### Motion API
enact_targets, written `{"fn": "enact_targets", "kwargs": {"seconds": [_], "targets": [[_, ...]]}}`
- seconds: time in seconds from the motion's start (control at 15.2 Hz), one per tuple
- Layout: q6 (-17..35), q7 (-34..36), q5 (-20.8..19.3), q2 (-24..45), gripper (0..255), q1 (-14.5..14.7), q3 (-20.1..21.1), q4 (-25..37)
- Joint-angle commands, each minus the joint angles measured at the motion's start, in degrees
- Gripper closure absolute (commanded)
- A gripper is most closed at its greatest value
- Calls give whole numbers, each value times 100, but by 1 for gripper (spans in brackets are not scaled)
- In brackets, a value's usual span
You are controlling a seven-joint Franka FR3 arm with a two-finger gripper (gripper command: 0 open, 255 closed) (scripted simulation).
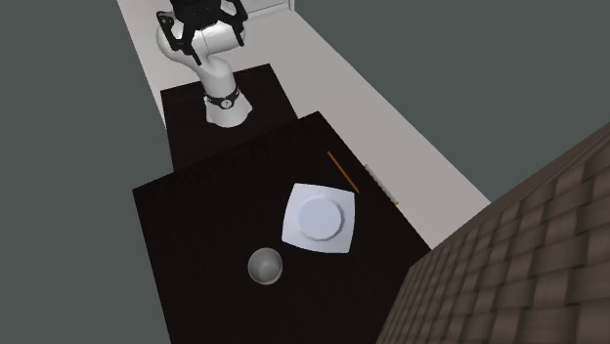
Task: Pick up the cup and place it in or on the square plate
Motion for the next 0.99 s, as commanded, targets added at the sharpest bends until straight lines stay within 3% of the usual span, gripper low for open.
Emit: {"fn": "enact_targets", "kwargs": {"seconds": [0.0,0.46,0.92], "targets": [[0,0,0,0,0,0,0,0],[1100,-375,-110,1227,0,0,-184,-11],[2023,-733,-115,2654,0,18,-363,359]]}}
